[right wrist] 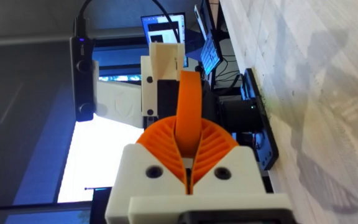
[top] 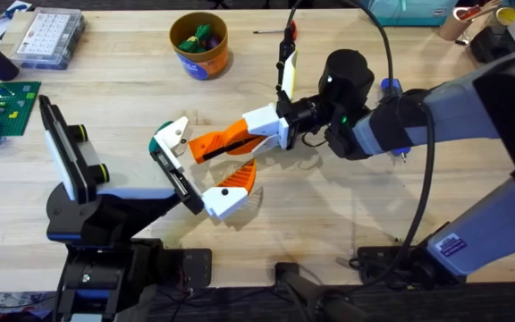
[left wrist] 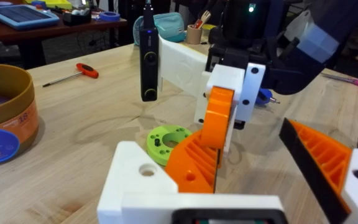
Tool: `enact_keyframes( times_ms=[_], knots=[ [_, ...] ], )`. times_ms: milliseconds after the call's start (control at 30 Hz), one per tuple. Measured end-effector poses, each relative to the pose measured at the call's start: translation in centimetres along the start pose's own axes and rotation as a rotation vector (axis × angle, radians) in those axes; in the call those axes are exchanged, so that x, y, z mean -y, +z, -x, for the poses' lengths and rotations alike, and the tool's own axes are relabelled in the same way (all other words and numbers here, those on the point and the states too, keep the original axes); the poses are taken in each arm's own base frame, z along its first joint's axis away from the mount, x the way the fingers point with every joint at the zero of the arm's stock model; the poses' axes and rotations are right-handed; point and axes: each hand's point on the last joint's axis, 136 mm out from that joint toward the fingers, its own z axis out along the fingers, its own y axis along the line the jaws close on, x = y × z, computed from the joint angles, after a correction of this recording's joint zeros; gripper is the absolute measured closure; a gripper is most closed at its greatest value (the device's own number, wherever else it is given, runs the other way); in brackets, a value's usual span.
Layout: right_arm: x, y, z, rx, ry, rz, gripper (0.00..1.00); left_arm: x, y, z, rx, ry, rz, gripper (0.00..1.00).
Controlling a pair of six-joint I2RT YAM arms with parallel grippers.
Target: Pick up the gripper from the table and insert it into the empty holder that is missing its gripper. Then pick up a screw, insert it into the mounting hole, and use the screwdriver to tighten it. Finally, clean up the table by picking up the vegetable and placing it into the bucket.
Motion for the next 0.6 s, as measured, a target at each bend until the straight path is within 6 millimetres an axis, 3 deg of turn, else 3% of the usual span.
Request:
enact_keyframes(
  times_ms=[200,367,600],
  knots=[
    [0.5,-0.1,0.0,0.002,0.052,-0.01,0.987,-0.2,0.0,0.3,0.001,-0.001,0.016,0.012],
    [2.2,-0.4,-0.2,0.005,0.212,-0.042,0.986,-0.2,0.0,0.3,0.001,-0.001,0.015,0.012],
    [0.8,-0.8,-0.4,-0.024,0.04,-0.011,0.986,-0.2,0.0,0.3,0.001,-0.001,0.012,0.012]
  ],
)
